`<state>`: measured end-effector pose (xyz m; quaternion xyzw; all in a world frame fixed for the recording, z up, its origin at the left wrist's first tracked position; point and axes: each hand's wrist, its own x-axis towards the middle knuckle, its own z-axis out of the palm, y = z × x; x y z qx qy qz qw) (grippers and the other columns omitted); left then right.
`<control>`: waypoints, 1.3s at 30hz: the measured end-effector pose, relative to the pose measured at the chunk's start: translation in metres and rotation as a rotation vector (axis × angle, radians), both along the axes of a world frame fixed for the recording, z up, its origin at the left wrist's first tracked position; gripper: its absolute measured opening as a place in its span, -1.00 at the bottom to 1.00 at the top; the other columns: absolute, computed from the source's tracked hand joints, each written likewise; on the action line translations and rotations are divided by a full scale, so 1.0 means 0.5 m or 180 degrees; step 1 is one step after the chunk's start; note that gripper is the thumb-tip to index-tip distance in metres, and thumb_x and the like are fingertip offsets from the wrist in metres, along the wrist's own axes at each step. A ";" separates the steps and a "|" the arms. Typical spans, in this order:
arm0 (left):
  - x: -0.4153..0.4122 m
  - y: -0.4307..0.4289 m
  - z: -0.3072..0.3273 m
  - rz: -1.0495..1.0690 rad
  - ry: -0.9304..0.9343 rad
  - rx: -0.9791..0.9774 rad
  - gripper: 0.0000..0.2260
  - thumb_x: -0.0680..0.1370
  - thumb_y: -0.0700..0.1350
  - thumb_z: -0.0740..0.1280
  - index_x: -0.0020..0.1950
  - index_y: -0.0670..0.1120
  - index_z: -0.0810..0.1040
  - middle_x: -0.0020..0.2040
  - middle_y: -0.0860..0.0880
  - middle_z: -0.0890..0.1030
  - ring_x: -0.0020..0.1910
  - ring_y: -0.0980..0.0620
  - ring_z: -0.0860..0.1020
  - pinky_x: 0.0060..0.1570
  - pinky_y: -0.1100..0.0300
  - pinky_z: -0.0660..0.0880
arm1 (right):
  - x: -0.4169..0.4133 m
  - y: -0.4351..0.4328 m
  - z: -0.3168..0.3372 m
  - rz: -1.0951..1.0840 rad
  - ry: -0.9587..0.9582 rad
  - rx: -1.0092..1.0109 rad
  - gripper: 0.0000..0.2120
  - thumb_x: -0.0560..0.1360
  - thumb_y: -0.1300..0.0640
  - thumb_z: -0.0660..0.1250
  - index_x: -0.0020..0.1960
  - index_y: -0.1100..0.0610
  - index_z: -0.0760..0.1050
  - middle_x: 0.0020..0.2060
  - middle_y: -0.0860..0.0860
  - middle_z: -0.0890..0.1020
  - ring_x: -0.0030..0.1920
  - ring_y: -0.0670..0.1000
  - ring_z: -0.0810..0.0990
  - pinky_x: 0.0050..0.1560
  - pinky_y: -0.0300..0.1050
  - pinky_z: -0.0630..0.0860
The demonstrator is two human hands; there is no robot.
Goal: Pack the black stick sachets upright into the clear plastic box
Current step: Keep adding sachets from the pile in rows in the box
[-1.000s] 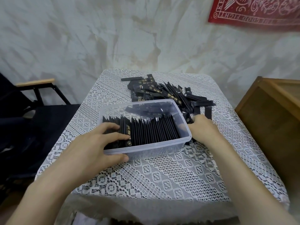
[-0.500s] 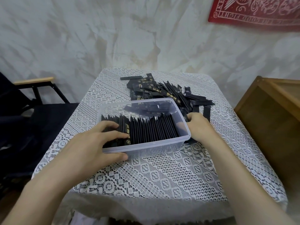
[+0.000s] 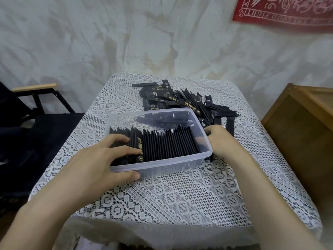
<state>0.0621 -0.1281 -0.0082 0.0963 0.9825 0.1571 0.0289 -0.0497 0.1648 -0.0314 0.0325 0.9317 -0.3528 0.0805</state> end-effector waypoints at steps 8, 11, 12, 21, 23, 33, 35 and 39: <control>-0.003 0.002 0.004 0.0004 -0.0038 -0.0047 -0.47 0.30 0.57 0.18 0.26 0.56 0.34 0.37 0.52 0.09 0.09 0.29 0.47 -0.07 0.31 0.40 | -0.007 -0.006 0.013 0.0084 -0.0133 -0.0093 -0.43 0.08 -0.18 0.39 -0.06 0.19 0.63 -0.18 0.14 0.73 -0.07 0.23 0.71 0.02 0.21 0.65; -0.003 -0.003 0.004 0.0030 -0.0041 -0.0058 -0.47 0.30 0.57 0.18 0.27 0.56 0.35 0.38 0.52 0.09 0.08 0.30 0.46 -0.08 0.31 0.39 | -0.015 -0.002 0.012 0.0114 -0.0313 -0.0262 -0.42 0.05 -0.15 0.41 -0.13 0.28 0.55 -0.26 0.12 0.65 -0.22 0.13 0.63 -0.15 0.05 0.55; -0.003 -0.004 0.003 0.0030 -0.0037 -0.0073 -0.47 0.30 0.57 0.18 0.26 0.56 0.34 0.38 0.52 0.09 0.05 0.31 0.46 -0.08 0.31 0.38 | -0.014 -0.003 0.014 0.0132 -0.0363 -0.0282 -0.49 0.08 -0.12 0.43 -0.17 0.26 0.52 -0.30 0.10 0.59 -0.25 0.09 0.55 -0.20 0.01 0.47; -0.004 -0.003 0.003 0.0056 -0.0062 -0.0115 -0.48 0.30 0.56 0.17 0.25 0.57 0.35 0.38 0.50 0.12 -0.08 0.33 0.49 -0.14 0.33 0.35 | 0.003 -0.001 0.021 0.0160 -0.0209 -0.0509 -0.36 0.03 -0.22 0.40 -0.06 0.21 0.63 -0.11 0.25 0.71 -0.13 0.24 0.71 0.08 0.28 0.59; -0.003 -0.003 0.002 0.0059 -0.0058 -0.0118 -0.49 0.30 0.56 0.17 0.24 0.57 0.35 0.38 0.51 0.12 -0.07 0.33 0.49 -0.14 0.33 0.35 | 0.006 0.000 0.018 0.0111 -0.0178 -0.0678 -0.34 0.05 -0.21 0.44 -0.04 0.25 0.59 -0.05 0.31 0.68 -0.20 0.14 0.63 0.10 0.35 0.56; -0.001 -0.004 -0.002 0.0035 0.0027 -0.0082 -0.47 0.30 0.56 0.17 0.26 0.54 0.37 0.36 0.49 0.16 -0.02 0.27 0.47 -0.11 0.31 0.34 | 0.018 0.043 0.032 -0.0174 0.0036 -0.0723 -0.89 0.55 0.08 0.45 -0.06 0.11 0.69 -0.17 0.03 0.75 -0.14 0.07 0.71 -0.08 -0.10 0.54; -0.001 -0.004 -0.004 0.0032 0.0060 -0.0086 -0.45 0.30 0.56 0.16 0.28 0.52 0.38 0.37 0.48 0.16 0.06 0.26 0.47 -0.06 0.27 0.38 | 0.030 0.052 0.056 -0.0291 0.0174 -0.0803 -0.89 0.58 0.09 0.41 -0.07 0.10 0.67 -0.20 0.02 0.74 -0.15 0.05 0.69 0.00 -0.05 0.53; -0.002 -0.002 -0.006 0.0004 0.0111 -0.0050 -0.41 0.28 0.58 0.13 0.29 0.51 0.38 0.37 0.47 0.17 0.13 0.23 0.47 0.06 0.17 0.46 | 0.072 0.045 0.144 -0.0216 0.0666 -0.0935 -0.85 0.61 0.05 0.36 -0.09 0.04 0.64 -0.21 -0.01 0.74 -0.22 -0.08 0.68 -0.23 -0.21 0.43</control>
